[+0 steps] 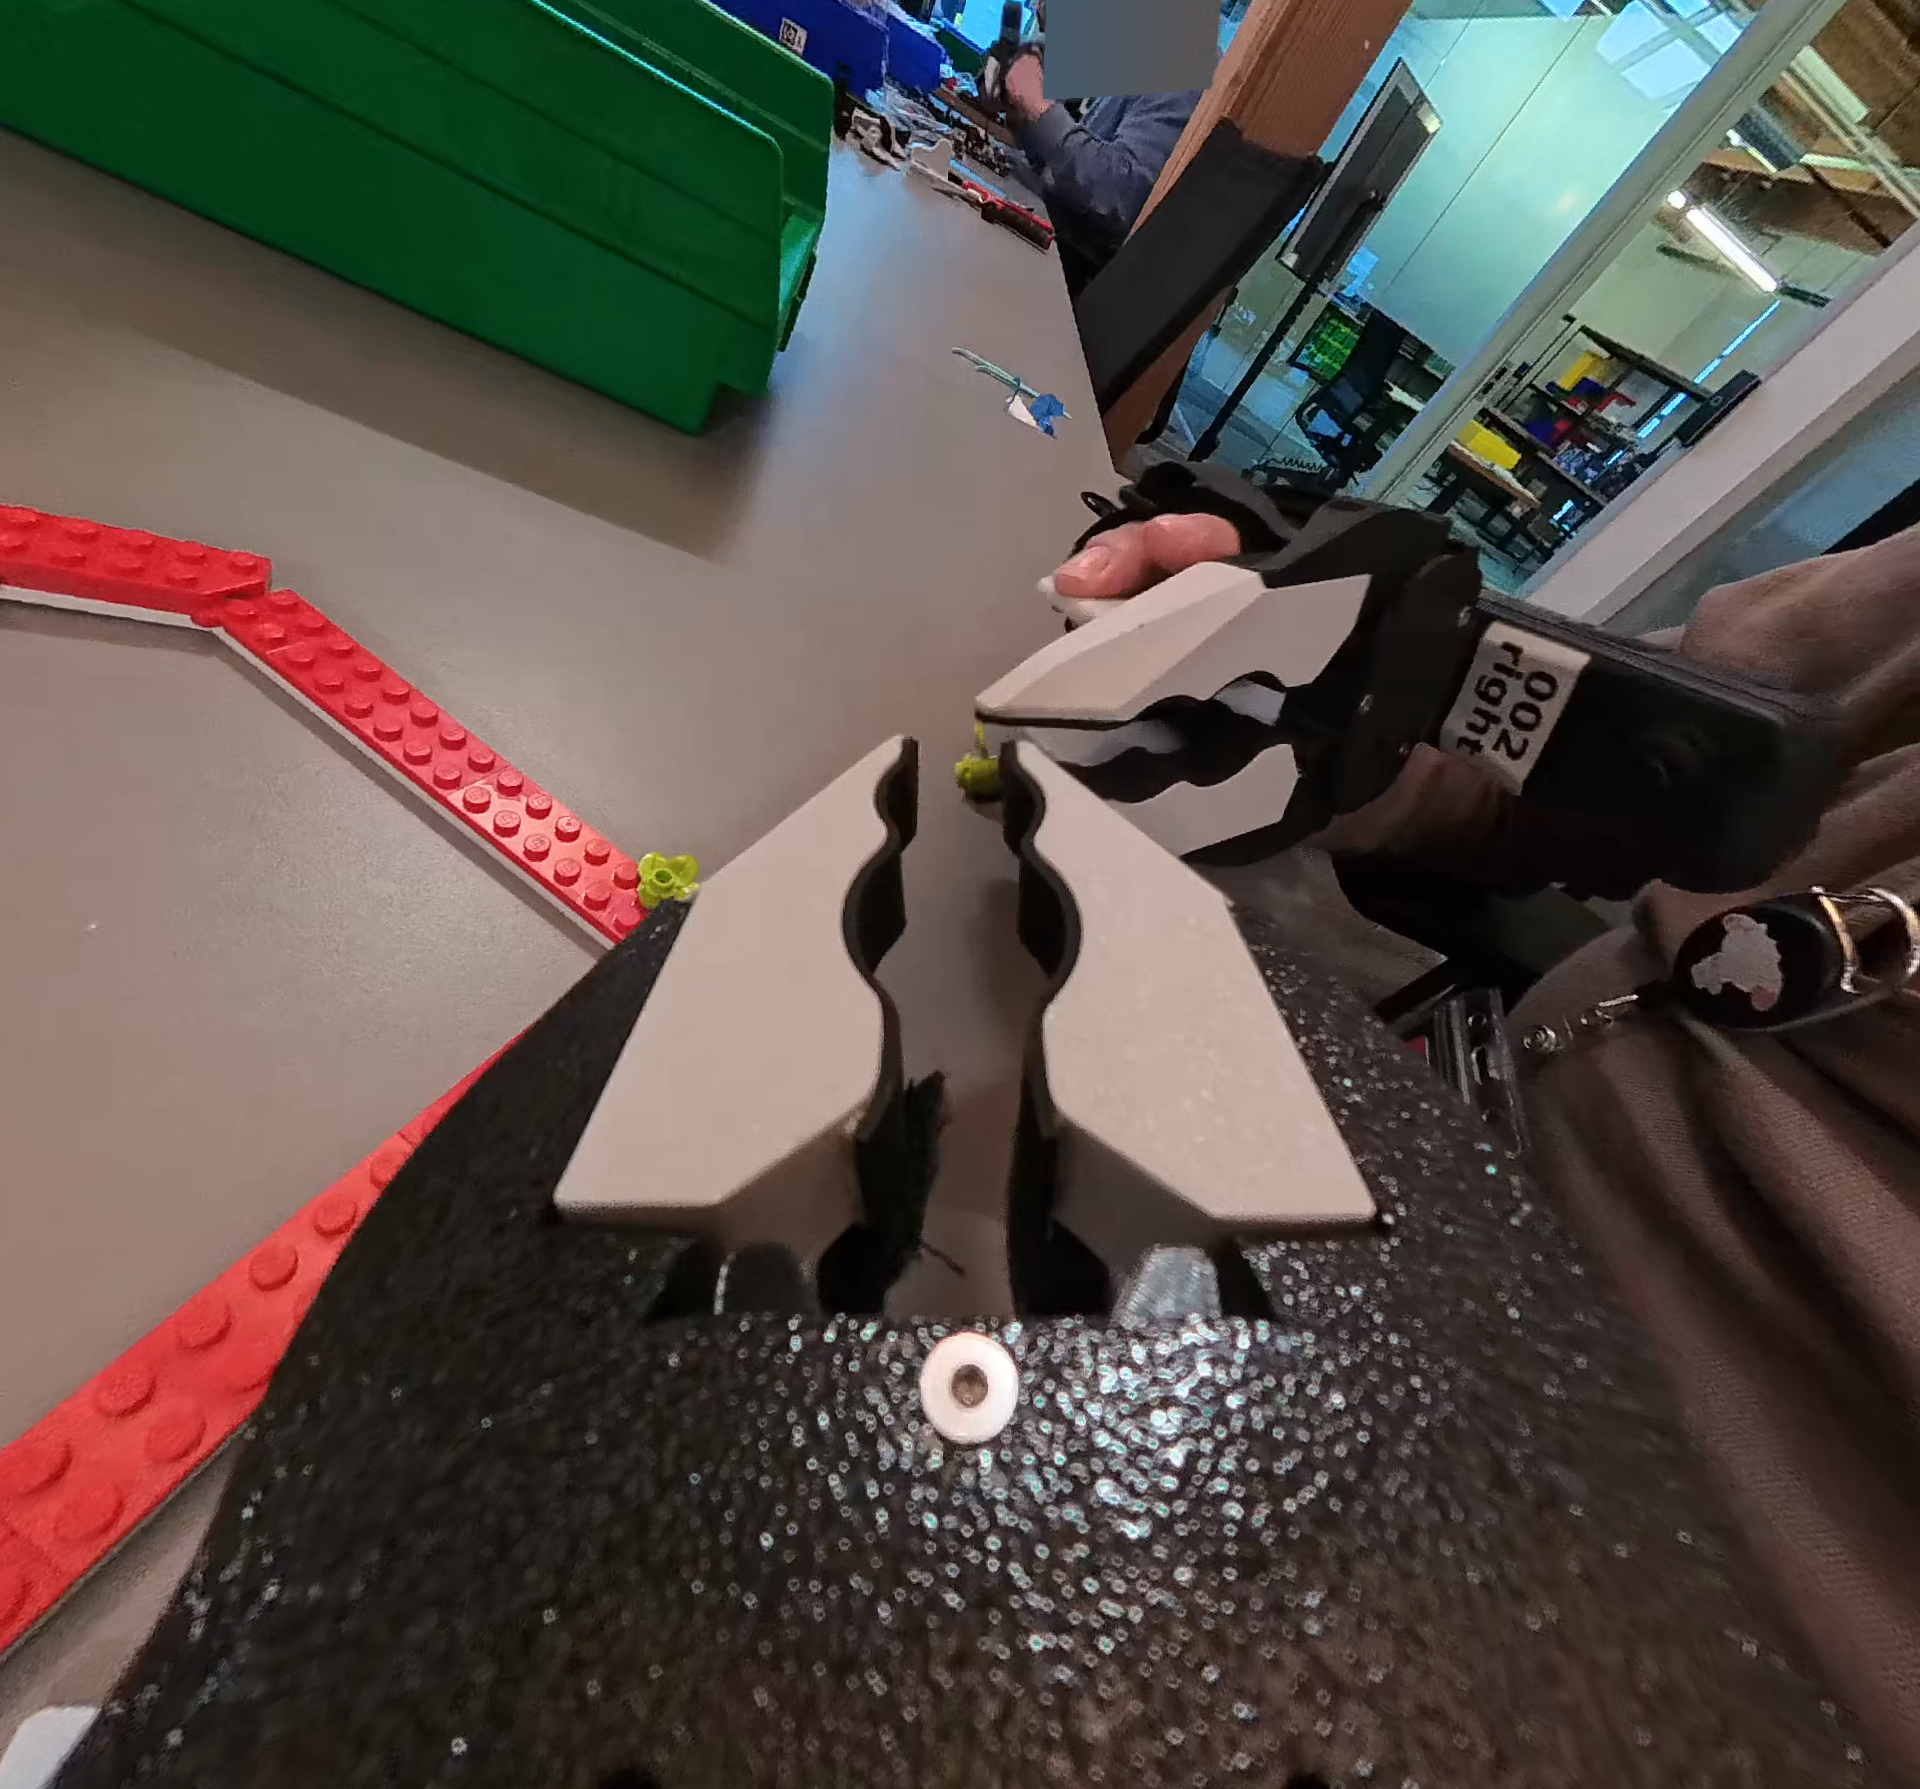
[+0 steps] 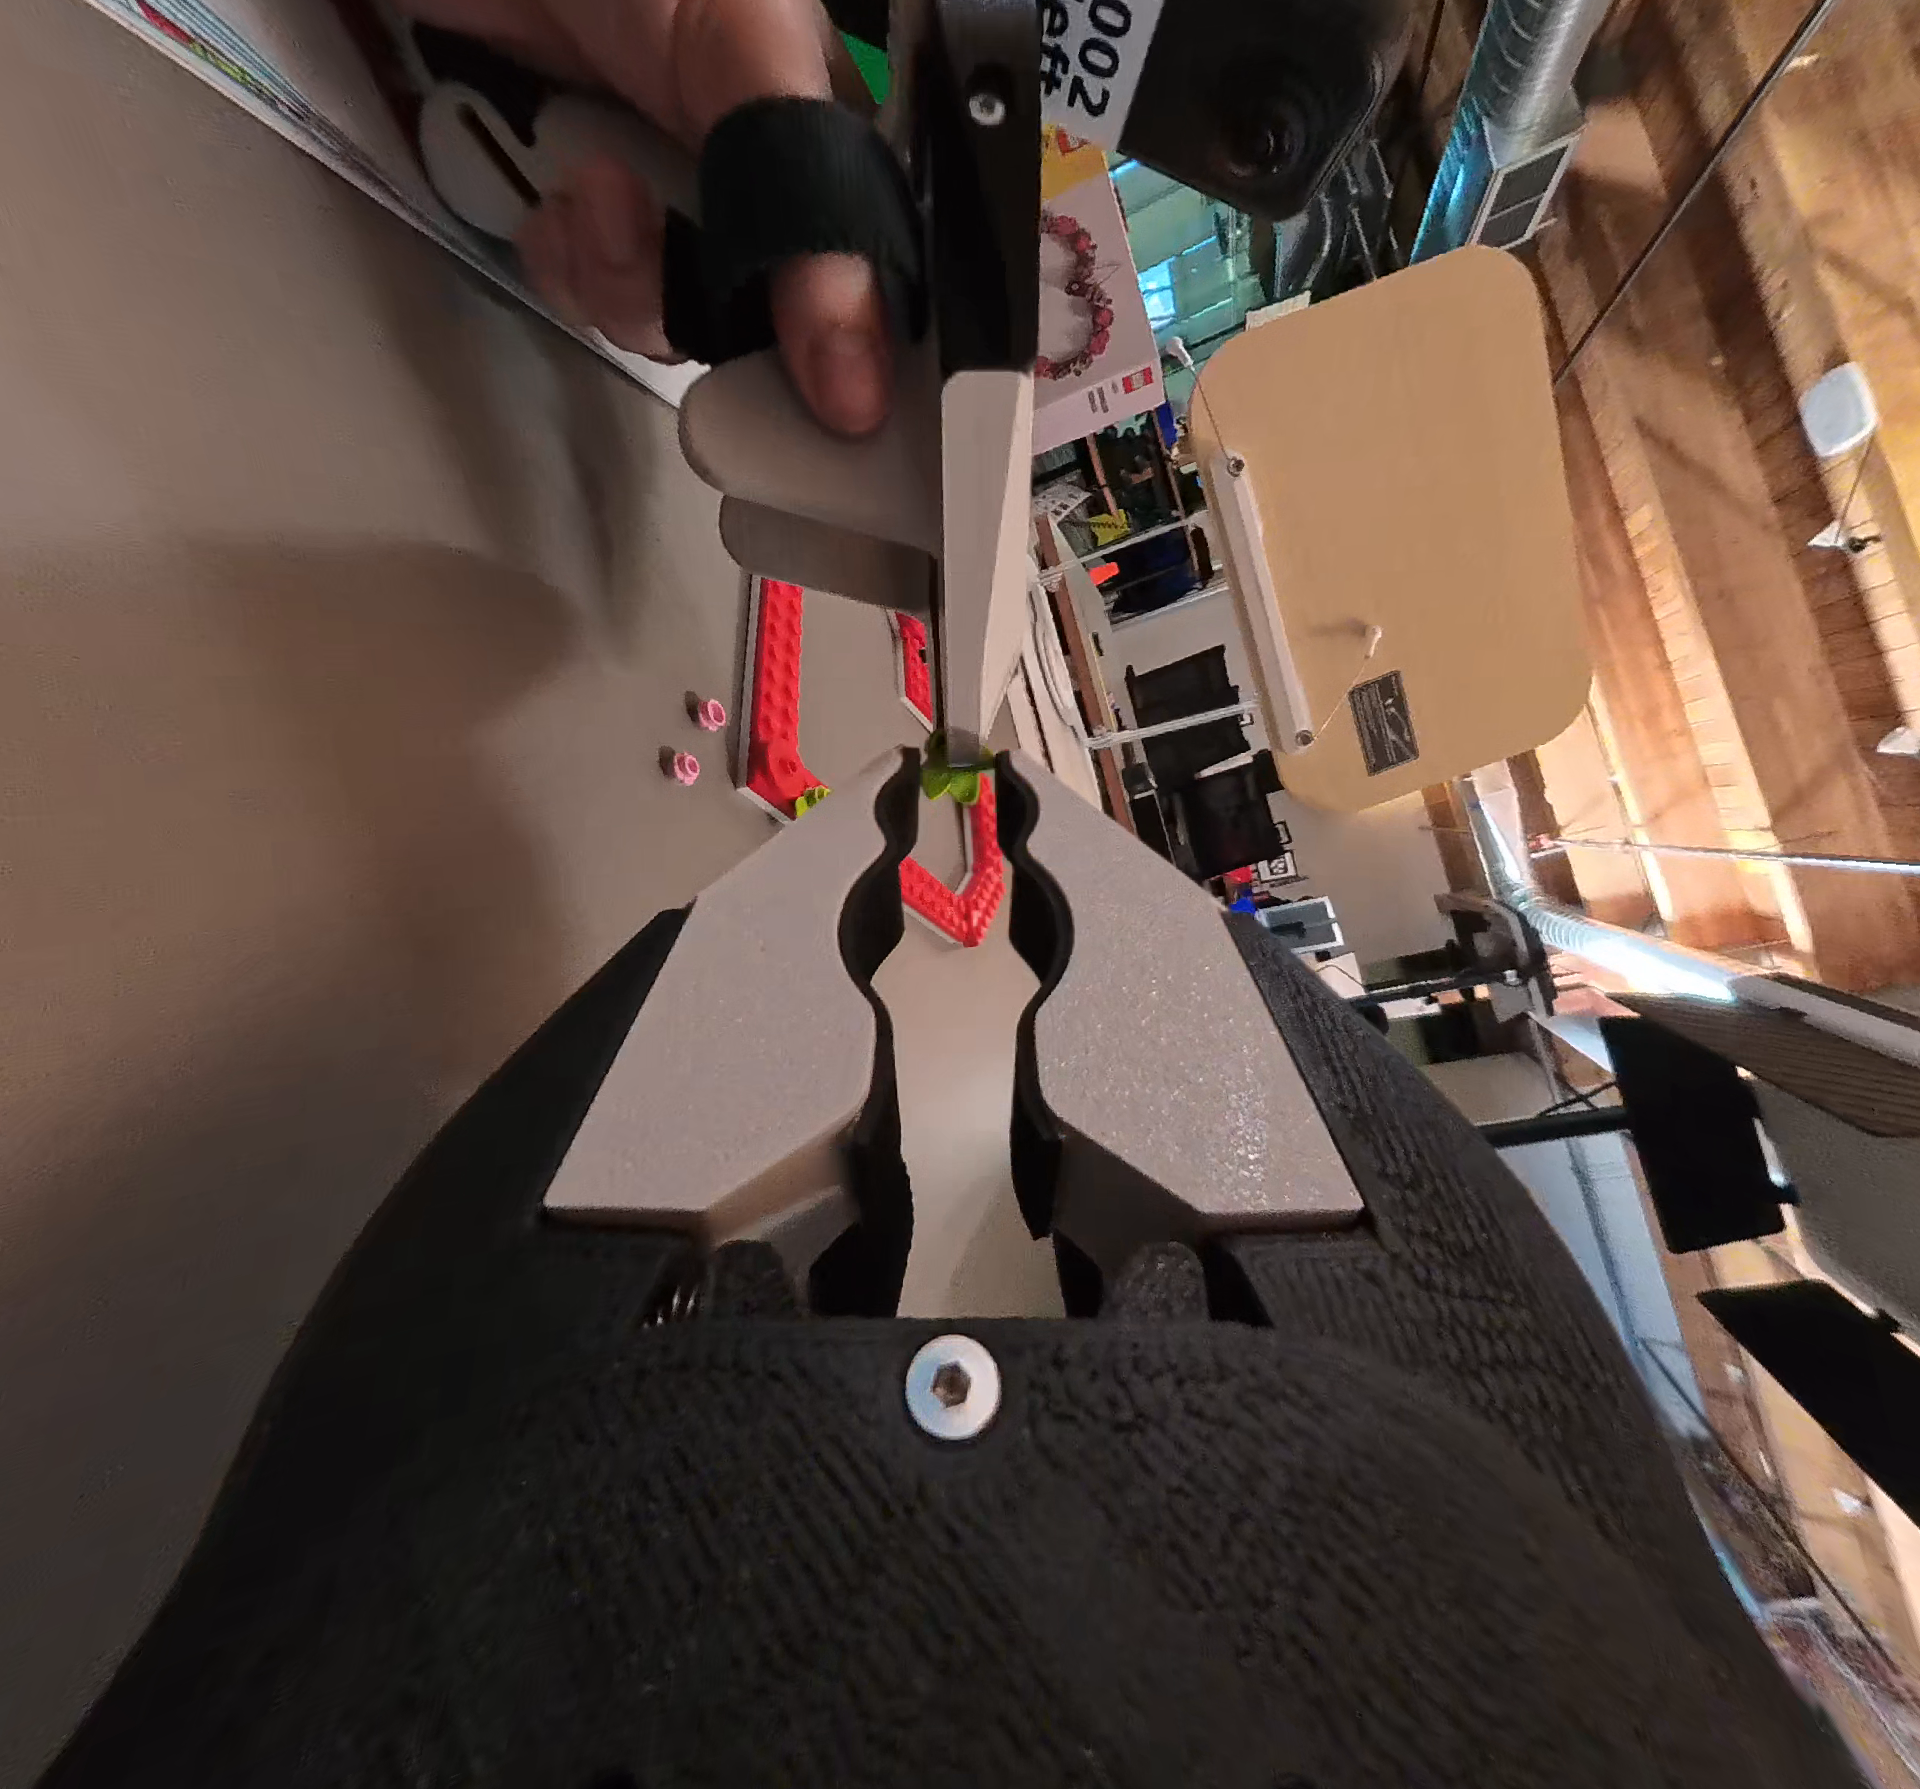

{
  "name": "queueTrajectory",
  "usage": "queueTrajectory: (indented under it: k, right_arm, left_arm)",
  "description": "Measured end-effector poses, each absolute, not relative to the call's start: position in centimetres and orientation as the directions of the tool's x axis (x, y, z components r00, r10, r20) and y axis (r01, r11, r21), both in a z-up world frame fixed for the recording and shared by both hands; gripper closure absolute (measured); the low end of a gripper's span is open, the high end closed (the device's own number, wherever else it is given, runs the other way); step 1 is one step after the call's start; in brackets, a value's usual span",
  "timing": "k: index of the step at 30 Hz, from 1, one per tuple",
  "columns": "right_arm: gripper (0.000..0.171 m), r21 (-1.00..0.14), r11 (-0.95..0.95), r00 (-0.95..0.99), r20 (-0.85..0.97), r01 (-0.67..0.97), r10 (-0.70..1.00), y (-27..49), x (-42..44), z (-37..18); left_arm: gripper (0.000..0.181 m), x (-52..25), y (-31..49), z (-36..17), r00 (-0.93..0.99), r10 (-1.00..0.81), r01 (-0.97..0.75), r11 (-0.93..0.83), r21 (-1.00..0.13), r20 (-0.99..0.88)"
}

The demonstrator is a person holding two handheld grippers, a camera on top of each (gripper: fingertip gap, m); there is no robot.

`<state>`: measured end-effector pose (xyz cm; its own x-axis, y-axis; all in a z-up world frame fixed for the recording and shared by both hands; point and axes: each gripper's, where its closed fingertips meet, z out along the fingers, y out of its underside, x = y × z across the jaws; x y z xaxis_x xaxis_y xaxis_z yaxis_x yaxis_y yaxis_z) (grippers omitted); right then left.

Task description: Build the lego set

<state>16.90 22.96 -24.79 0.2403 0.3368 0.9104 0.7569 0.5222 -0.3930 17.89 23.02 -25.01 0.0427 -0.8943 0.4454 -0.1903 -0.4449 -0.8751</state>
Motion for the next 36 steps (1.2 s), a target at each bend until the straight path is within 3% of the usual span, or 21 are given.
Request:
queueTrajectory:
  k: [5,8,11,14,18,20,24,35,36]
  right_arm:
    - [0.159,-0.382,0.518,0.245,0.917,0.766,0.314,23.1,17.1,-24.5]
    - [0.158,-0.369,0.524,0.239,0.923,0.767,0.301,23.0,17.0,-24.4]
    - [0.156,-0.386,0.557,0.249,0.918,0.735,0.308,22.6,16.7,-24.2]
    - [0.138,-0.579,0.585,0.382,0.815,0.568,0.435,21.6,16.5,-22.4]
    - [0.145,-0.902,0.375,0.462,0.433,0.216,0.774,21.0,17.0,-20.9]
    - [0.151,-0.977,0.206,0.401,0.212,0.059,0.891,20.7,17.0,-20.5]
    - [0.158,-0.998,0.053,0.309,0.045,-0.018,0.950,20.5,16.7,-20.9]
    - [0.171,-0.997,0.065,0.294,0.075,0.045,0.953,20.2,16.1,-21.6]
    - [0.171,-0.995,0.076,0.327,0.093,0.066,0.941,20.7,16.3,-21.7]
  left_arm:
    - [0.163,17.9,22.5,-24.9,0.004,-0.910,-0.196,-0.407,-0.892,0.414]
    - [0.175,17.9,22.4,-25.0,0.011,-0.926,-0.208,-0.371,-0.905,0.377]
    - [0.175,17.9,22.4,-25.0,0.020,-0.941,-0.216,-0.334,-0.917,0.338]
    - [0.175,17.6,22.2,-23.9,-0.023,-0.962,-0.171,-0.263,-0.950,0.270]
    - [0.175,16.7,21.3,-22.2,-0.125,-0.982,-0.083,-0.131,-0.988,0.141]
    - [0.175,16.5,20.9,-22.0,-0.155,-0.981,-0.075,-0.107,-0.991,0.118]
    - [0.175,16.7,20.2,-22.2,-0.185,-0.977,-0.073,-0.088,-0.993,0.100]
    - [0.175,17.1,19.7,-22.6,-0.188,-0.981,-0.069,-0.039,-0.997,0.051]
    - [0.168,17.1,20.2,-22.4,-0.158,-0.987,-0.057,-0.031,-0.998,0.040]
